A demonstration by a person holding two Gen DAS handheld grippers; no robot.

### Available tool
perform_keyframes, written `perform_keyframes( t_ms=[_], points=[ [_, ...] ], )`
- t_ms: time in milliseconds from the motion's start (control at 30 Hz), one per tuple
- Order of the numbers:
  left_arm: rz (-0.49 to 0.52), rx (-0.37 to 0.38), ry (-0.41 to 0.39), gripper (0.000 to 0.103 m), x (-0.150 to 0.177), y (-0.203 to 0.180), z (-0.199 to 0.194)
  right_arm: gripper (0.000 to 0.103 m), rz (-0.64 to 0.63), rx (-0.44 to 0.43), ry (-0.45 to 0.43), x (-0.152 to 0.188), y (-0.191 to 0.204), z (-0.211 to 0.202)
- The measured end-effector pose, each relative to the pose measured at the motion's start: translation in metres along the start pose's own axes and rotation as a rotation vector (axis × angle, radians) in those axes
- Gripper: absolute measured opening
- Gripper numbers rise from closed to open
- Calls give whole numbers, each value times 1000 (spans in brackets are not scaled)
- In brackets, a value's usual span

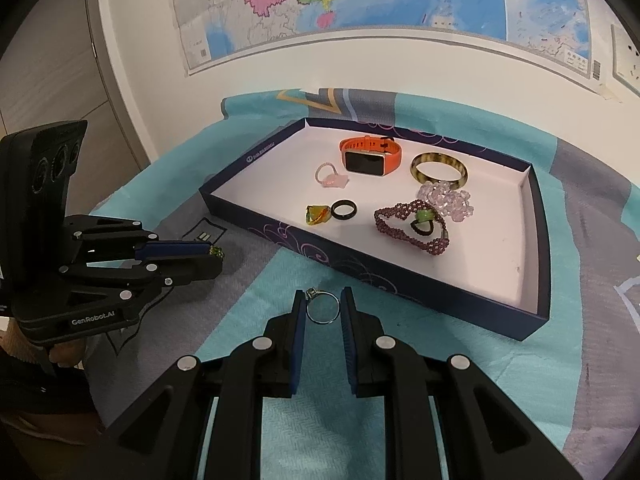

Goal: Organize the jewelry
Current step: 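Carry both gold rings with both tools into the box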

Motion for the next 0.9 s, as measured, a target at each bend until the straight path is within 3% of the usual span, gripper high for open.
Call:
perform_keyframes(
  t_ms=[900],
  points=[
    [4, 23, -51, 14, -20, -10, -12, 16, 9, 17, -57, -14, -6, -16]
  ],
)
Point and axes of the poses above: each gripper's, at about its wrist camera, not at the fingertips, and z roughly the way its jaws point, y to its left, x to its underside, the point moved 10 cm from there along z, roughly the way its jaws point, and after that the axes turned 4 degrees about y, right-handed, at the moved point
